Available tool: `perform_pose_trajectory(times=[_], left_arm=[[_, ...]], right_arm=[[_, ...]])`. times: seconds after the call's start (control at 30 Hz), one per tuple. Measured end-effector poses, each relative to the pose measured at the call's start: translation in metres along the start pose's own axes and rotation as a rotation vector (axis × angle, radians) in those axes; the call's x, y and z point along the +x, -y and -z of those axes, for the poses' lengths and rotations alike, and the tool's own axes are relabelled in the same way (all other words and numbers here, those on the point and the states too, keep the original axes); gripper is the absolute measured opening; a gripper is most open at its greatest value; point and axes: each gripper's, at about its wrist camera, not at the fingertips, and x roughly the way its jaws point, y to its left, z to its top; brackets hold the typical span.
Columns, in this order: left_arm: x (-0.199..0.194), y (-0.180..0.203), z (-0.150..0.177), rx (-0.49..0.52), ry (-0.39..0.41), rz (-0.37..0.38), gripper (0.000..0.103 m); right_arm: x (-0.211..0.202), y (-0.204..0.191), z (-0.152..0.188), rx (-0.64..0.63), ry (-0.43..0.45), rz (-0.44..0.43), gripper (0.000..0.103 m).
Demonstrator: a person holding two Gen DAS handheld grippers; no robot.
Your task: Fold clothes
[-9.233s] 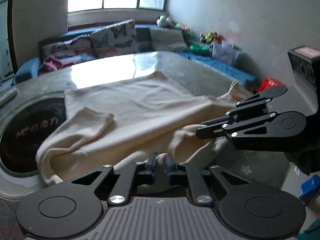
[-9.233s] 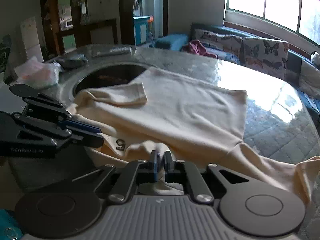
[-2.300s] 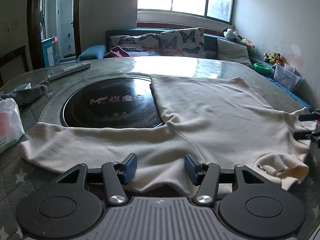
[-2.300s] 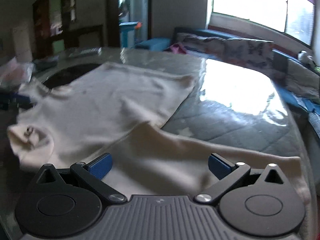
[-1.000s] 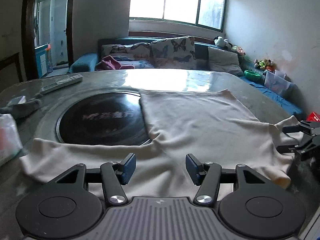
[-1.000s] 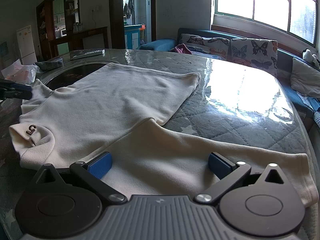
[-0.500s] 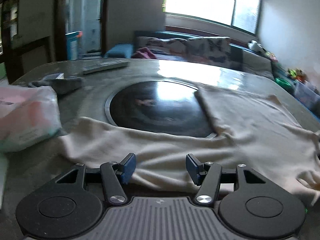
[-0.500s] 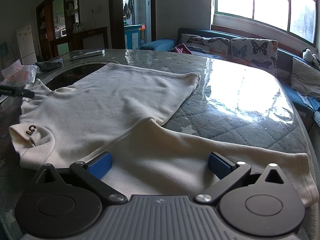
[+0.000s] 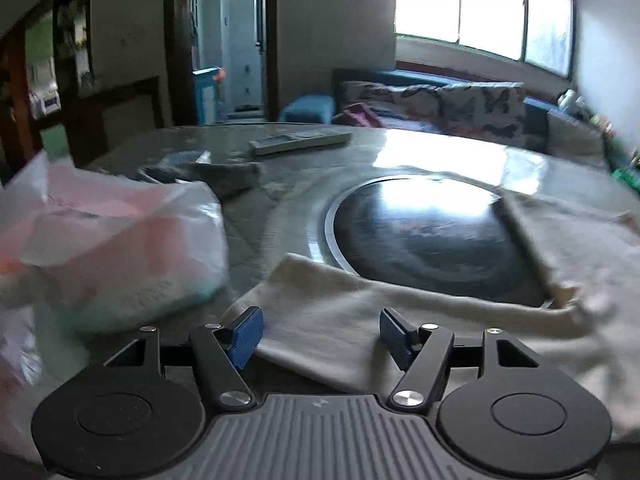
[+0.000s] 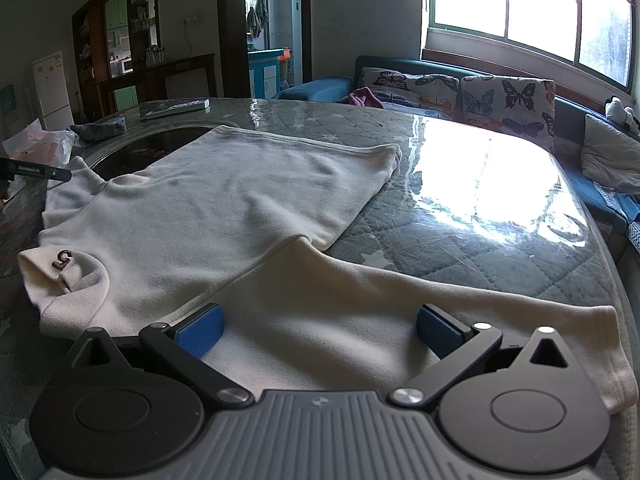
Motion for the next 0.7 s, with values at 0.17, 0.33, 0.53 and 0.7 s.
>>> perform_pose_trajectory(times=[0.17, 0.33, 0.53, 0.7], left_arm=[[-0.012, 0.012, -0.007, 0.001, 0.017, 0.026, 0.068], [-0.043, 0.051, -0.008, 0.056, 0.053, 0.181, 0.068], [-0.067, 0.112, -0.007, 0.136, 0.055, 0.405, 0.068], [-0.071, 0.159, 0.005, 0.232, 0.038, 0.527, 0.068]], right_arm=[[0.0, -0.001, 0.0, -0.001, -0.003, 0.001, 0.103], [-0.002, -0.007, -0.004, 0.0, -0.017, 0.037, 0.103], [-0.009, -0.027, -0.011, -0.011, -0.009, 0.095, 0.103], [-0.004, -0.024, -0.009, 0.013, -0.036, 0.128, 0.103]])
